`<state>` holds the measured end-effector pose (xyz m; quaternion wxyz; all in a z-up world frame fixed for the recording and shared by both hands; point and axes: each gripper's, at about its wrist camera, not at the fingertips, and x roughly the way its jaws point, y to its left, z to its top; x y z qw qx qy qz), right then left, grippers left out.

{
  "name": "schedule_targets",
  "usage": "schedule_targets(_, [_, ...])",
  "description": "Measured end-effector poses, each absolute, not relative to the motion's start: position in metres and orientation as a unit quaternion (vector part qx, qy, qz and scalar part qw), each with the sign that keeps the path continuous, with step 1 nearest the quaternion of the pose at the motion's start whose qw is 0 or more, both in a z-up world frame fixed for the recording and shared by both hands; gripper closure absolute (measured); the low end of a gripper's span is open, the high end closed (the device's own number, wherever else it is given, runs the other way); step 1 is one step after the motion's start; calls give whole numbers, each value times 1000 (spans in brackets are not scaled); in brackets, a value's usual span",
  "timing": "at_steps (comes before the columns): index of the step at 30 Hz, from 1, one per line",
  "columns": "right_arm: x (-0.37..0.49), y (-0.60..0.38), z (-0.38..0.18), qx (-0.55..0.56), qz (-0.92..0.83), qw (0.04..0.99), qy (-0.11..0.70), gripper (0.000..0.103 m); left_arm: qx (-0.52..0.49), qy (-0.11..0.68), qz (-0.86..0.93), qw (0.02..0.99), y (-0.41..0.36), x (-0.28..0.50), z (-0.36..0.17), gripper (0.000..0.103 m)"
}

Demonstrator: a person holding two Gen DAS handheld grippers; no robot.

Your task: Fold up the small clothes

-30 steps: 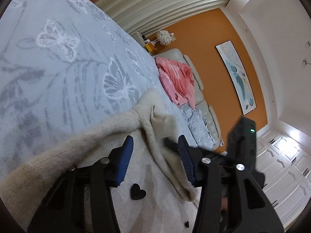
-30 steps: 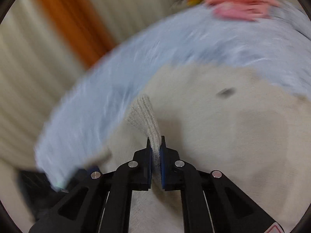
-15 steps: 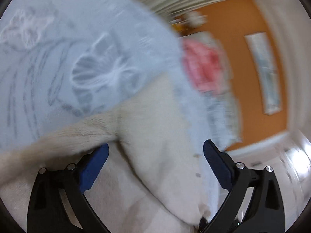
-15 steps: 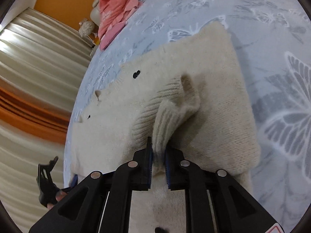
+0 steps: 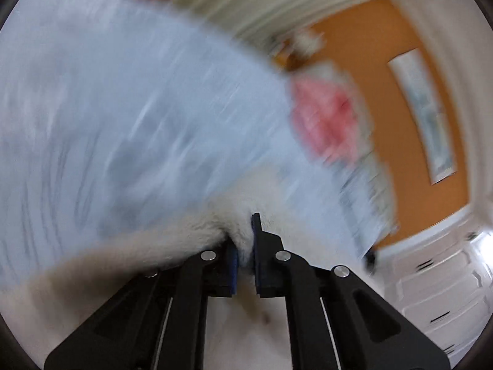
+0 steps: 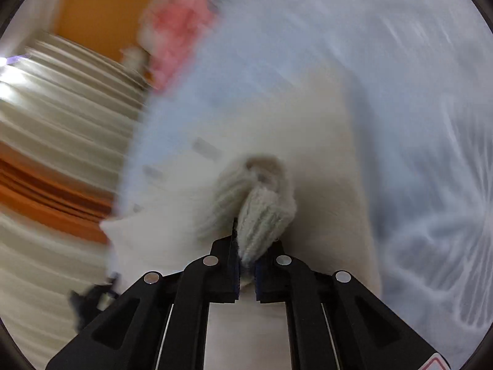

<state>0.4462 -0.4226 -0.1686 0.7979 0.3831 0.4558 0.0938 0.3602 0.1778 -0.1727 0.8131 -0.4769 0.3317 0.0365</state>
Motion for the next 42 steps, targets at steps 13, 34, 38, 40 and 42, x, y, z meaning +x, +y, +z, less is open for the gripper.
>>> schedule_targets(13, [410, -440, -176, 444, 76, 786, 424, 100, -442, 293, -13, 848, 173, 345, -199, 94])
schedule_targets(34, [603, -60, -75, 74, 299, 809, 500, 58, -454, 235, -77, 856, 175, 317, -206, 87])
schedule_targets(38, [609, -19, -108, -3, 284, 802, 525, 97, -456, 227, -93, 855, 174, 315, -206, 84])
schedule_targets(40, [600, -24, -94, 17, 303, 811, 501, 96, -458, 223, -99, 855, 174, 313, -205, 82])
schedule_targets(42, [598, -32, -66, 64, 328, 830, 446, 97, -458, 221, -102, 855, 173, 311, -203, 80])
